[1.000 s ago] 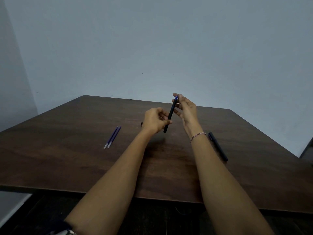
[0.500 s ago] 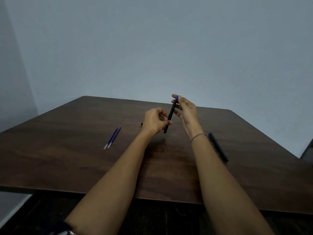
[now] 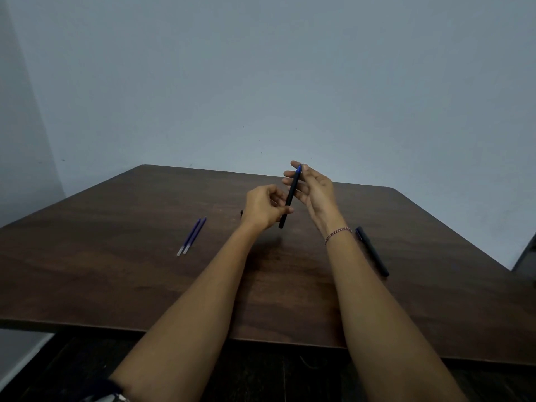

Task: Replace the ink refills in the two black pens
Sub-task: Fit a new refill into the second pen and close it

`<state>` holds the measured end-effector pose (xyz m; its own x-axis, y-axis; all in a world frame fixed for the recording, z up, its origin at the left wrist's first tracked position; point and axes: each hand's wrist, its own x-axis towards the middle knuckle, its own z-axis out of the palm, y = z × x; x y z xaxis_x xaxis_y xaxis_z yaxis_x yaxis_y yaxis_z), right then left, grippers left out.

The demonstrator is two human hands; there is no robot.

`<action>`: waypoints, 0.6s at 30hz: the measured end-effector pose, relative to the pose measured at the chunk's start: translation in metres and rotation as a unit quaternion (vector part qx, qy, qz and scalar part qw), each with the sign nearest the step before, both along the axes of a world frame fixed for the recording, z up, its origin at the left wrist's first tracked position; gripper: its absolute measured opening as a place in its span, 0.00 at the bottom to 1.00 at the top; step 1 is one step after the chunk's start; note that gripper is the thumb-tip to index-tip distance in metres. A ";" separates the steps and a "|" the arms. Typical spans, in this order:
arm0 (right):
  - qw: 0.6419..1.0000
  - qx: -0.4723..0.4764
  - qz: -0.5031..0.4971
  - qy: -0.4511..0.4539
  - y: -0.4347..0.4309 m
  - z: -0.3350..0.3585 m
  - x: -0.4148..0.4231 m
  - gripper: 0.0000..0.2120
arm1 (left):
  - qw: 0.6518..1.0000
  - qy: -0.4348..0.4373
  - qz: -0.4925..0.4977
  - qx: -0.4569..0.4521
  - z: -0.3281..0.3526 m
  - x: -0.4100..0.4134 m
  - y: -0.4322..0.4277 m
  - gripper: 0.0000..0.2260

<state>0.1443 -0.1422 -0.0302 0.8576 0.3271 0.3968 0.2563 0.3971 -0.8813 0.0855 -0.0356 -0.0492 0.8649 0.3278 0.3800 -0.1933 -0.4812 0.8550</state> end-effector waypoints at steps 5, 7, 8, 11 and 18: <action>1.000 -0.016 -0.006 -0.012 0.000 0.000 -0.002 0.09 | 1.000 -0.005 0.002 0.002 0.000 -0.001 0.000 0.10; 0.999 -0.022 -0.017 -0.017 -0.001 0.000 -0.003 0.08 | 1.000 0.002 0.003 0.003 0.000 -0.001 -0.001 0.10; 0.999 -0.025 -0.021 -0.017 -0.002 0.001 -0.003 0.07 | 1.000 0.004 0.003 0.004 0.000 -0.001 -0.001 0.10; 0.999 -0.025 -0.028 -0.008 -0.003 0.001 -0.003 0.07 | 1.000 0.008 0.001 0.003 0.001 -0.001 -0.002 0.10; 0.997 -0.070 -0.026 -0.014 -0.001 0.000 -0.005 0.12 | 1.000 0.007 0.014 0.001 0.002 -0.002 -0.001 0.09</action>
<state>0.1396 -0.1435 -0.0301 0.8635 0.3371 0.3751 0.2990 0.2567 -0.9191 0.0839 -0.0368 -0.0469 0.8601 0.3521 0.3690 -0.1679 -0.4876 0.8568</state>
